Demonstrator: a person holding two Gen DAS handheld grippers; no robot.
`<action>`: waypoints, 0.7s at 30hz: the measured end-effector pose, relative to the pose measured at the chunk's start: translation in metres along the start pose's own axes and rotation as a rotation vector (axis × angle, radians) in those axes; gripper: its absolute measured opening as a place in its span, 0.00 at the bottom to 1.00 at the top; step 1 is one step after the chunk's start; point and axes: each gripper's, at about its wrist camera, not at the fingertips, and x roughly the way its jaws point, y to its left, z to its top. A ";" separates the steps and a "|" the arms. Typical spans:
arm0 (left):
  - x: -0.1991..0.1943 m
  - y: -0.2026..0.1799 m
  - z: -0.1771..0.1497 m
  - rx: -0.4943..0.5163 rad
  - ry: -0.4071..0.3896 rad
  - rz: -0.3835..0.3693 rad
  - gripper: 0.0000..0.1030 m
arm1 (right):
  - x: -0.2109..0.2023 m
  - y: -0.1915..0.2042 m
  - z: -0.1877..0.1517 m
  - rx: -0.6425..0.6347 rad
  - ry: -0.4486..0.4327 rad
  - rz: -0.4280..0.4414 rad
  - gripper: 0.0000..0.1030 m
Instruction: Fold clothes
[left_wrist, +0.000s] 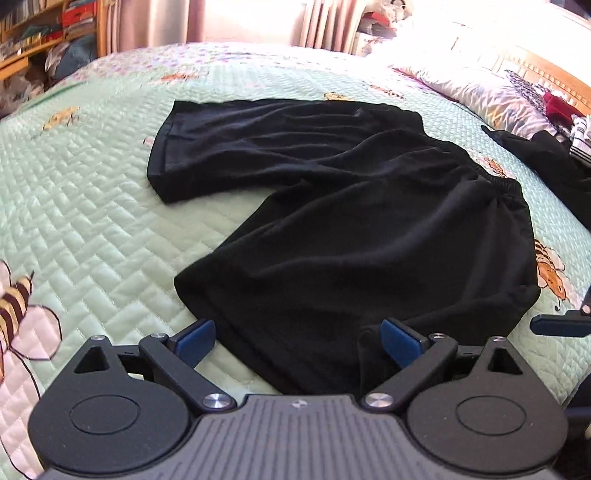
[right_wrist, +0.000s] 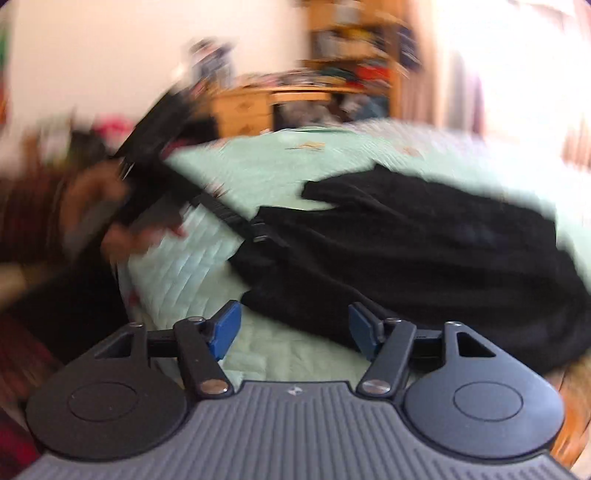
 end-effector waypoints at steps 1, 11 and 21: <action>0.000 0.000 0.001 0.008 -0.001 0.003 0.94 | 0.005 0.016 0.002 -0.113 0.010 -0.020 0.61; 0.003 0.008 0.007 -0.001 -0.003 -0.010 0.94 | 0.064 0.059 0.006 -0.660 0.184 -0.114 0.32; -0.033 0.015 -0.004 -0.004 -0.054 -0.010 0.94 | 0.038 0.057 0.023 -0.492 0.124 -0.029 0.02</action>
